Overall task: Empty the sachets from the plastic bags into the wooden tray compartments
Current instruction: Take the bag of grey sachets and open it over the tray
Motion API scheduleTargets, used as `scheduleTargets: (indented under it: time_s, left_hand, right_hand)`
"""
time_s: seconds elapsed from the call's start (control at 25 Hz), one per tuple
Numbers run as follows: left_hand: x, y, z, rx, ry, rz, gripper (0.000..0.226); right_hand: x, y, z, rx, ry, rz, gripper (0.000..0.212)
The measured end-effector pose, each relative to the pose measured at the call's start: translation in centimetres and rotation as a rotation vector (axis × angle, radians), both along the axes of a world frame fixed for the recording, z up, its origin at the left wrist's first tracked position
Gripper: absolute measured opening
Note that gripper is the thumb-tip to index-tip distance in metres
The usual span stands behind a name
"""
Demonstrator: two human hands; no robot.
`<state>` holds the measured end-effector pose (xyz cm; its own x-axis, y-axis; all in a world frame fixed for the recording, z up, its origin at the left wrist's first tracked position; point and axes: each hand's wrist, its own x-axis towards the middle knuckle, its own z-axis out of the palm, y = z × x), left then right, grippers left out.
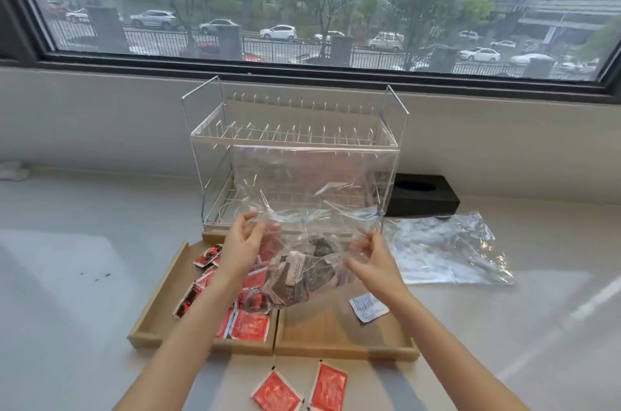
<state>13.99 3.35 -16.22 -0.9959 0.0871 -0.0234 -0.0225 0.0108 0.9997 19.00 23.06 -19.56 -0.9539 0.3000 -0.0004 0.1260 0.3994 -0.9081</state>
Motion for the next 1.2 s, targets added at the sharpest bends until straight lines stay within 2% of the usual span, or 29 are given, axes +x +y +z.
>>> scheduleTargets:
  time_s: [0.16,0.32,0.56,0.72,0.84,0.92,1.0,1.08,1.2]
  left_hand:
    - [0.8,-0.3,-2.6,-0.048,-0.077,0.009,0.042]
    - [0.7,-0.5,-3.0,-0.031,-0.093,-0.038,0.024]
    - [0.4,0.1,-0.7,0.037,0.084,-0.049,0.018]
    - [0.5,0.9,-0.2,-0.047,0.167,-0.043,0.011]
    - [0.7,1.1,0.0,-0.056,0.191,-0.042,0.012]
    - [0.8,0.9,0.0,-0.042,0.195,-0.051,0.012]
    - [1.2,0.7,0.3,-0.031,0.208,-0.081,0.012]
    - [1.4,0.7,0.8,-0.045,0.233,-0.126,0.014]
    - [1.6,0.6,1.2,-0.058,0.258,-0.157,0.014]
  right_hand:
    - [1.7,-0.3,-2.2,0.001,-0.088,0.065,0.046]
    - [2.7,1.0,-3.1,-0.062,-0.098,0.055,0.043]
    - [2.9,3.7,-0.6,-0.002,0.083,-0.076,0.003]
    - [2.4,4.6,2.8,0.097,0.285,-0.149,0.026]
    - [0.5,4.1,7.9,0.137,0.521,-0.114,0.024]
    - [-1.4,3.4,11.4,0.152,0.576,-0.037,0.021]
    - [-3.5,2.2,13.7,0.130,0.487,0.073,0.020]
    - [-5.2,0.5,14.5,0.148,0.234,0.236,0.022]
    - [-6.4,-1.2,13.3,0.297,-0.133,0.455,0.031]
